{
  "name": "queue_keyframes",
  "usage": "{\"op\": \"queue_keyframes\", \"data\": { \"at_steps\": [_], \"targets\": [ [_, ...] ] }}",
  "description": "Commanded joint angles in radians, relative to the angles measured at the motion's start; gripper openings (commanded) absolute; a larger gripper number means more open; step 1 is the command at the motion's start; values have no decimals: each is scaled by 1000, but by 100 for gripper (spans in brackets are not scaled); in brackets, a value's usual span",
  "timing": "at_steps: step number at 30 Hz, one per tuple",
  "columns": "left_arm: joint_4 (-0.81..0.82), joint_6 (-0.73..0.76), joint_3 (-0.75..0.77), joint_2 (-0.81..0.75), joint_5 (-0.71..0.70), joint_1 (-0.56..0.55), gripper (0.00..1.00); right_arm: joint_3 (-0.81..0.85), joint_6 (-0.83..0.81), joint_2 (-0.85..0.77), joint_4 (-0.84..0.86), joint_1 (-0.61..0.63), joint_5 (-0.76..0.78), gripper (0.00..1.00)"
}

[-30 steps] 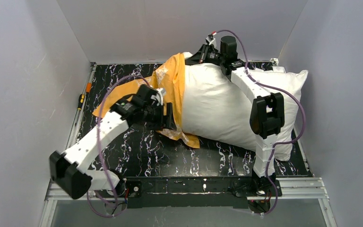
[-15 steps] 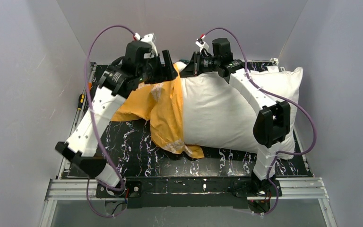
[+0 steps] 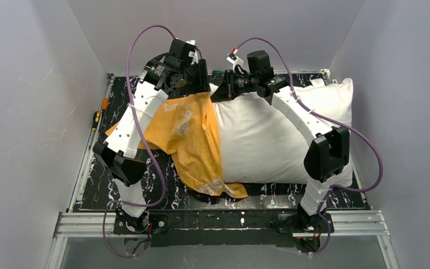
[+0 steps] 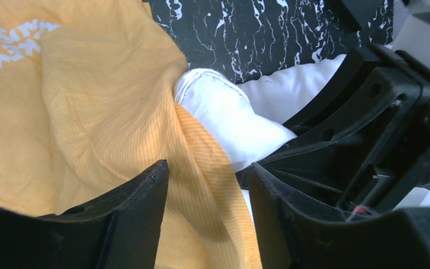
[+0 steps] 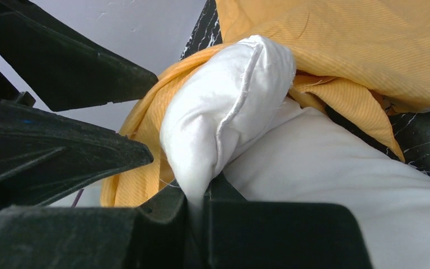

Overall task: Put the pillow into the pillowcase
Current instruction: Stuff the pillow into the pillowcase.

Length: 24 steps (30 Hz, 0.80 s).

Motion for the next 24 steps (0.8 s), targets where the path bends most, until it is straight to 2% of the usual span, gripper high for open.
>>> {"op": "queue_keyframes", "data": {
  "at_steps": [1, 4, 7, 9, 11, 12, 13, 17, 24],
  "targets": [
    [-73, 26, -21, -55, -7, 3, 58, 14, 15, -45, 14, -7, 4, 1],
    [-83, 35, -55, -65, -28, 5, 62, 11, 23, -43, 33, -7, -7, 1],
    [-68, 45, -70, -42, 15, 7, 57, 7, 28, -47, 48, -7, -12, 1],
    [-70, 44, -51, -16, 30, 6, 42, 7, 26, -44, 45, -7, -19, 1],
    [-75, 42, -20, -1, 17, 7, 17, 5, 20, -45, 40, -7, -21, 1],
    [-78, 39, -6, -3, 0, 8, 9, 7, 12, -45, 31, -7, -21, 1],
    [-79, 37, 4, -9, -19, 9, 6, 6, 1, -47, 18, -6, -21, 1],
    [-70, -12, 18, -59, -89, 49, 4, -11, -22, -57, 21, -7, -62, 1],
    [53, 17, 74, -55, -48, 88, 1, 49, -105, -44, 11, 14, -239, 1]
  ]
}}
